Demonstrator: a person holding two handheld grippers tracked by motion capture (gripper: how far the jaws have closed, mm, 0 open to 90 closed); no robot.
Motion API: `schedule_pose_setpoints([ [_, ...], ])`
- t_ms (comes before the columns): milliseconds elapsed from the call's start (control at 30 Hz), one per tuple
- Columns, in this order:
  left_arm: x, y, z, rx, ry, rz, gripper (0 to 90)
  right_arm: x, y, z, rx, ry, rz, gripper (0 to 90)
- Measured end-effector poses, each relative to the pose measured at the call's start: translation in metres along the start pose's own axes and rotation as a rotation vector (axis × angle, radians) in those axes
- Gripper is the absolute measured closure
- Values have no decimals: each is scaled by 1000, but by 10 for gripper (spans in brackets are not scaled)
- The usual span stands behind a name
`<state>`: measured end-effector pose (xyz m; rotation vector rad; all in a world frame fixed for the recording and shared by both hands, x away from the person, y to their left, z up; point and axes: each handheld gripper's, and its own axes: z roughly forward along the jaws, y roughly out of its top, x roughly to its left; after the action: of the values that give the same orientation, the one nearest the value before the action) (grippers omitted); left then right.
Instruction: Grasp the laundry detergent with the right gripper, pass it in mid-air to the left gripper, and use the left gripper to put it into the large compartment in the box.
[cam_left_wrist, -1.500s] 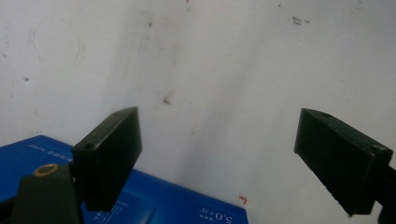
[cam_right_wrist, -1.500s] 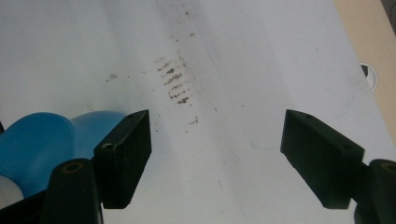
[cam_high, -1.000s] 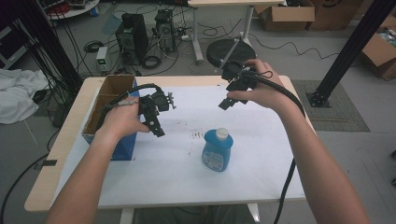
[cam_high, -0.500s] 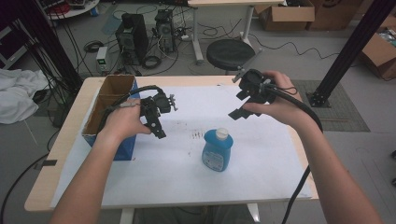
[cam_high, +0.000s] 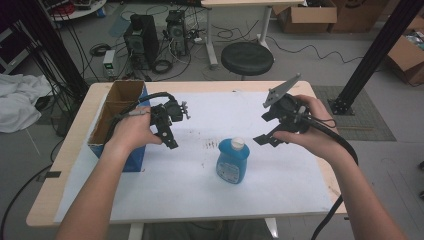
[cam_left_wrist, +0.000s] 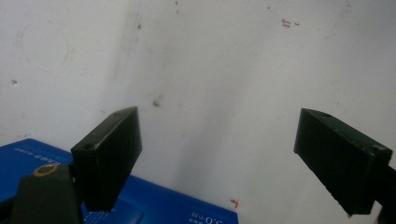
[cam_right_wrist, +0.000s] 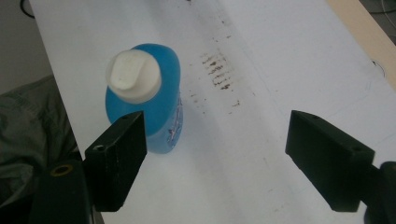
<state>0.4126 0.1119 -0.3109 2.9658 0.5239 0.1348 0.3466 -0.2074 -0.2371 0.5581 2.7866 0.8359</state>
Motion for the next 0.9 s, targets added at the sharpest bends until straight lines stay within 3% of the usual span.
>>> schedule_pose_setpoints([
  [267,-1,-1,0,-3,3,-5,156,13,-14,7,-19,21,-6,206],
  [367,-1,-1,-1,0,4,-2,156,18,-20,13,-44,52,-7,206],
  [900,-1,-2,1,0,3,-7,156,32,-30,40,-82,87,-1,206],
])
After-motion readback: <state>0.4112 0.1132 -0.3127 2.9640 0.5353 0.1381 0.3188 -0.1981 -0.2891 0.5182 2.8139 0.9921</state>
